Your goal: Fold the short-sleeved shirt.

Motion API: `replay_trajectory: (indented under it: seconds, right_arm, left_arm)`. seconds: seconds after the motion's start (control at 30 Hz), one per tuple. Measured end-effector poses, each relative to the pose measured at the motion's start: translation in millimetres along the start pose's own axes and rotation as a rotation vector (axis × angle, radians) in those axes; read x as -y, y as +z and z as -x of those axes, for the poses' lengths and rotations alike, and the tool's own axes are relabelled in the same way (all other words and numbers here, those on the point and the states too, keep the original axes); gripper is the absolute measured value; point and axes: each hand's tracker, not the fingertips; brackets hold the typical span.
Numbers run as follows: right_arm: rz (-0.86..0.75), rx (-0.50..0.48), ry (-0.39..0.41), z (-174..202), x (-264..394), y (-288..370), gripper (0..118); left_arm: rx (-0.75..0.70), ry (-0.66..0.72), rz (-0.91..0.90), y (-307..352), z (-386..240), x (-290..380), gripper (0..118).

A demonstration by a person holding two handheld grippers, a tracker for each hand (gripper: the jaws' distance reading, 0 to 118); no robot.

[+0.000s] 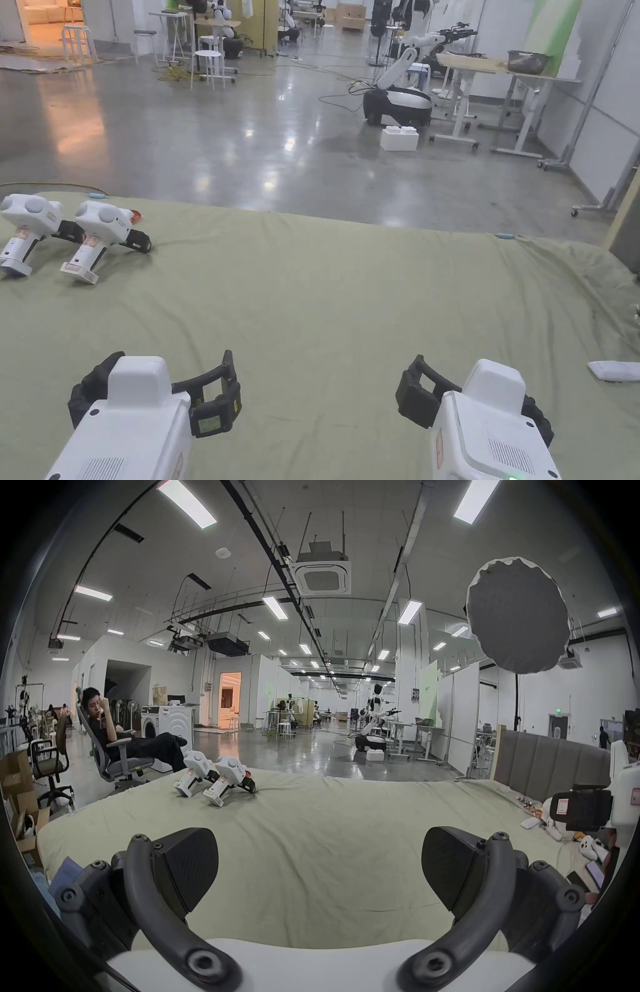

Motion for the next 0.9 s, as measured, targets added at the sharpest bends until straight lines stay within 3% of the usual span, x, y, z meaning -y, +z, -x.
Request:
replay_trajectory:
  seconds: [0.17, 0.6, 0.9]
  right_arm:
    - [0.051, 0.008, -0.046, -2.2, -3.0, -6.4, 109]
    - [0.069, -0.014, 0.004, 1.1, -1.7, -17.1, 109]
    - [0.080, -0.026, -0.033, -4.5, -5.4, -20.2, 109]
  left_arm:
    - [-0.017, -0.043, 0.016, -2.5, -2.1, 0.1, 118]
    - [-0.036, -0.023, 0.031, -1.6, -2.3, 4.5, 118]
    - [-0.033, -0.022, 0.026, -2.3, -2.1, 1.3, 118]
